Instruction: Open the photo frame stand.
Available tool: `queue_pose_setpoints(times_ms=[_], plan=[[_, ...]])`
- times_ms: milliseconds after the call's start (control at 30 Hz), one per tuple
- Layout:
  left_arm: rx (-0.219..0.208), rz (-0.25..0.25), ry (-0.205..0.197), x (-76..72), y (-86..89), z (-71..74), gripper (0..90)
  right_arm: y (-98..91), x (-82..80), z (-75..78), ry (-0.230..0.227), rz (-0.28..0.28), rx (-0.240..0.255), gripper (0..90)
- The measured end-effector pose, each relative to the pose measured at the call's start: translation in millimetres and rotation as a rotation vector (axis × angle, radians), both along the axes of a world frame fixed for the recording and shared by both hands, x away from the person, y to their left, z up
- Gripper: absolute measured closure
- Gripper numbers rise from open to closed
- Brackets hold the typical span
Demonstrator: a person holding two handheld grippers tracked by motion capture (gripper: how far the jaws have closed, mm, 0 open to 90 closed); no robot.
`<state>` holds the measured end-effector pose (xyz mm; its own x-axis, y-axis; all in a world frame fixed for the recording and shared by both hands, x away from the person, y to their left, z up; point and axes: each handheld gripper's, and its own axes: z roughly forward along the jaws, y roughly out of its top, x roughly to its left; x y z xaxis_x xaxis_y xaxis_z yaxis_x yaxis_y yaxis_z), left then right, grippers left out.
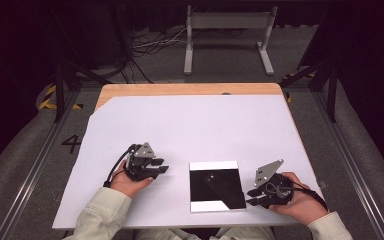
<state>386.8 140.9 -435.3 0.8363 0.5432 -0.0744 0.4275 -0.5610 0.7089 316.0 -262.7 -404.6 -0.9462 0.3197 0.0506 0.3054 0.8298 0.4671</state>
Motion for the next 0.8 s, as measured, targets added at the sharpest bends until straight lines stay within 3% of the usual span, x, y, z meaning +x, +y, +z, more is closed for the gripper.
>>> queue_pose_setpoints(times_ms=[467, 800], plan=[[0.005, 0.001, 0.004, 0.2, -0.7, -0.7, 64.3, 7.0, -4.6, -6.3, 0.052, 0.055, -0.087, 79.6], [0.006, -0.003, -0.002, -0.2, -1.7, -0.5, 64.2, 14.6, -5.4, -7.1, 0.062, 0.082, -0.134, 85.1]])
